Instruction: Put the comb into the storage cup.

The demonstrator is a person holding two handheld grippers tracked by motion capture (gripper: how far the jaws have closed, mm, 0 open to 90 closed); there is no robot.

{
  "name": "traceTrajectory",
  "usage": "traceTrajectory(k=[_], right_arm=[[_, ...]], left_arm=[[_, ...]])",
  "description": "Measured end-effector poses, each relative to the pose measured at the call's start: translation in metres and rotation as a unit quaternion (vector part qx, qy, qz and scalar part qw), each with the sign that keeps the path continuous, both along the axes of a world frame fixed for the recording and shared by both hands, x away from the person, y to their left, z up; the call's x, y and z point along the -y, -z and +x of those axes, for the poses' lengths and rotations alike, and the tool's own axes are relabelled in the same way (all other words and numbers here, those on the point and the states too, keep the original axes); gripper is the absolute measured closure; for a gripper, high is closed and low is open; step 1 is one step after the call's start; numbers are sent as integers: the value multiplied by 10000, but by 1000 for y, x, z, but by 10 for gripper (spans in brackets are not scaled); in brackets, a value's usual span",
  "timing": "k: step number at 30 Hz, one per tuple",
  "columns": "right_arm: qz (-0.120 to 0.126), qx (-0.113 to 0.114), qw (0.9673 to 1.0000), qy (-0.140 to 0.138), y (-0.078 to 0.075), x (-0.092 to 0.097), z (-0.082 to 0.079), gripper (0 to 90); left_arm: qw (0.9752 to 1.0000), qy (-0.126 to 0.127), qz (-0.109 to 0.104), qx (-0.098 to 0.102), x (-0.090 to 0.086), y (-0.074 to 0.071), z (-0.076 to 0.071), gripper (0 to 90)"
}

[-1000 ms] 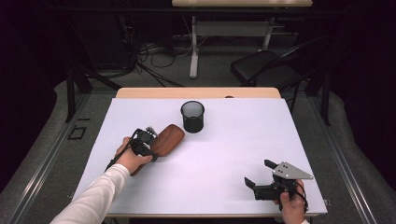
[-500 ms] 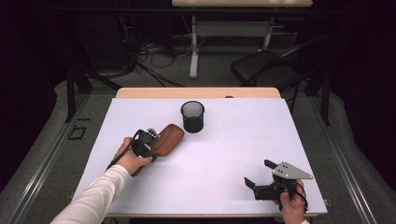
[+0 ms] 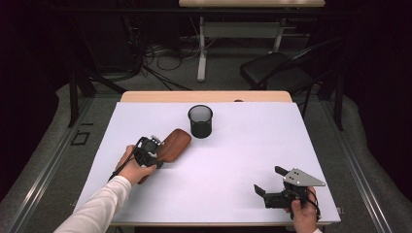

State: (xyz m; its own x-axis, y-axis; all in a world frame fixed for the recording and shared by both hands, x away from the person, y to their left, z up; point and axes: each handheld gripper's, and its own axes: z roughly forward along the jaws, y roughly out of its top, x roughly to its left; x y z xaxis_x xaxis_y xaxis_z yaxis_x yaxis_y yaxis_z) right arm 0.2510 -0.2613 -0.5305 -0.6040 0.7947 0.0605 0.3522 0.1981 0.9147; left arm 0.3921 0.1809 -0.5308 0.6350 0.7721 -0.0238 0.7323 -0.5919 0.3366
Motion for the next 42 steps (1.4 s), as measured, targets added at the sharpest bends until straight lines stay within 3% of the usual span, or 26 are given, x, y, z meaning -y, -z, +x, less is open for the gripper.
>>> traceTrajectory(k=[20, 23, 28, 34, 38, 39, 42], right_arm=[[-27, -6, 10000, 0, 0, 0, 0, 1], [-23, -11, 10000, 2, 0, 0, 0, 1], [-23, -11, 10000, 2, 0, 0, 0, 1], [-36, -7, 10000, -14, 0, 0, 0, 1], [-29, -13, 10000, 0, 0, 0, 0, 1], [-31, -7, 10000, -1, 0, 0, 0, 1], [-28, -14, 10000, 2, 0, 0, 0, 1]], left_arm=[[9979, -115, -530, 361, -14, -2, -10, 722], [9957, -254, -759, 472, -21, -4, -11, 722], [9932, -360, -927, 610, -27, -8, -13, 722], [9866, -515, -1313, 826, -34, -17, -18, 721], [9839, -558, -1439, 902, -37, -20, -20, 721], [9815, -604, -1548, 948, -40, -23, -20, 721], [9794, -651, -1626, 1002, -42, -25, -21, 721]])
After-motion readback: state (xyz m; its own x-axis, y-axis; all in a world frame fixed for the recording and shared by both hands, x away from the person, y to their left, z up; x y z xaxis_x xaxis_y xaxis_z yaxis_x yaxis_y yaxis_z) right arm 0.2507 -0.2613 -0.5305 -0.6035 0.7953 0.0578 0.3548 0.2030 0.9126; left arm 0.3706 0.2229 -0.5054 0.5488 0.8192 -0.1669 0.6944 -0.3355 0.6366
